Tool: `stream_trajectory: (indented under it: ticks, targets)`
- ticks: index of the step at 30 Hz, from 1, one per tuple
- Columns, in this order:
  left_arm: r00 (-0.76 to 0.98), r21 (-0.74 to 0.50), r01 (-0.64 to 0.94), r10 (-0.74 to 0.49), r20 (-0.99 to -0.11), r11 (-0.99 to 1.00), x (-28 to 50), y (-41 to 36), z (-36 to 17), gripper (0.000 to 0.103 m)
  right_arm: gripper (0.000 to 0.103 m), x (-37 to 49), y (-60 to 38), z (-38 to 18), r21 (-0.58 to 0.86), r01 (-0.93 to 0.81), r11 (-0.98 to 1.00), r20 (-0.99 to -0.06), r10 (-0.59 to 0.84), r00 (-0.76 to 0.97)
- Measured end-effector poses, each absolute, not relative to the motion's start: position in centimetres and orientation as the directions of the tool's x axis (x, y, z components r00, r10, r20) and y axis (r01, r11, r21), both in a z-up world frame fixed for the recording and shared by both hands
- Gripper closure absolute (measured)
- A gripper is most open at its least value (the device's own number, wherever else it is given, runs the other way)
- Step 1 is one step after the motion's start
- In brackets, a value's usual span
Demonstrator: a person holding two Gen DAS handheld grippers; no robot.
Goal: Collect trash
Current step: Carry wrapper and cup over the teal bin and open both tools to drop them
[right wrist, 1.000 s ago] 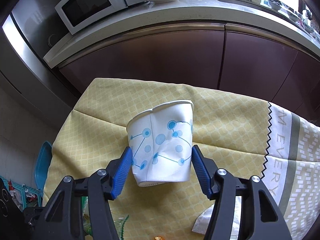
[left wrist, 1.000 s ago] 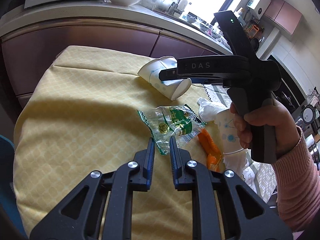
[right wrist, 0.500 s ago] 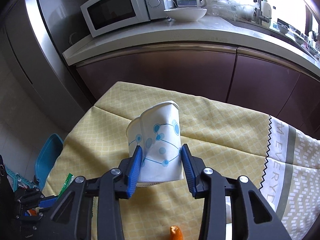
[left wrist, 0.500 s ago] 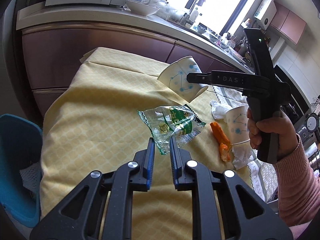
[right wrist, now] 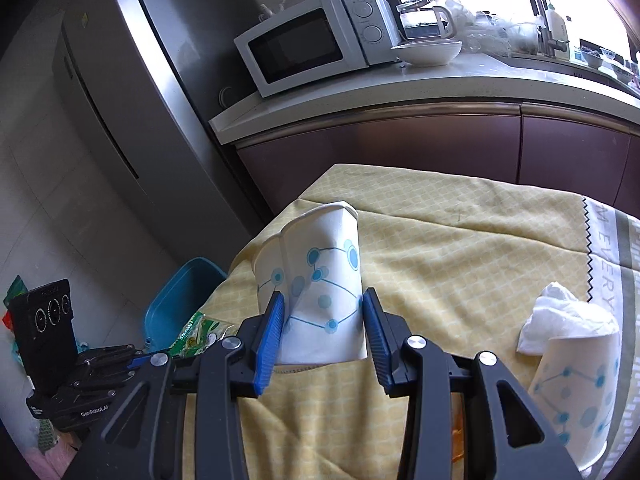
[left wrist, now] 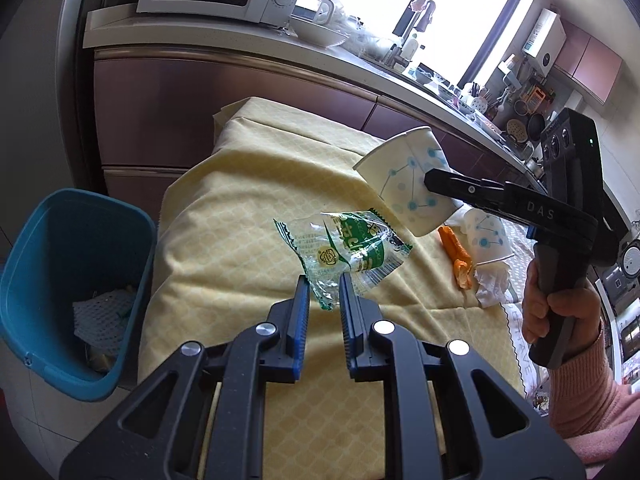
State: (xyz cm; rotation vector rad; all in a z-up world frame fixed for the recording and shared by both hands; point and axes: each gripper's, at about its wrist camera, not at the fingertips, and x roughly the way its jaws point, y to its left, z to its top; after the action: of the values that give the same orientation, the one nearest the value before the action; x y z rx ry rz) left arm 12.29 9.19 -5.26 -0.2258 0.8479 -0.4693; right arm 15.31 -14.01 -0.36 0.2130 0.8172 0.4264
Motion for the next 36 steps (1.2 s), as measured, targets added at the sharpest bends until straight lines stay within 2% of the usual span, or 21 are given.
stream_trajectory:
  ticks: [16,36]
  targets:
    - [0.634,-0.372,0.218,-0.420,-0.649,0.903,7.2,14.9,-5.0,0.088,0.065,11.4,-9.6,-1.4,0.393,-0.358,0.847,-0.614,0.532,0.583]
    - [0.683,-0.368,0.118,-0.344,-0.644,0.922,5.2,19.6,-5.0,0.088,0.065,11.9,-5.8,-2.1,0.417,-0.415,0.809,-0.608,0.587,0.534]
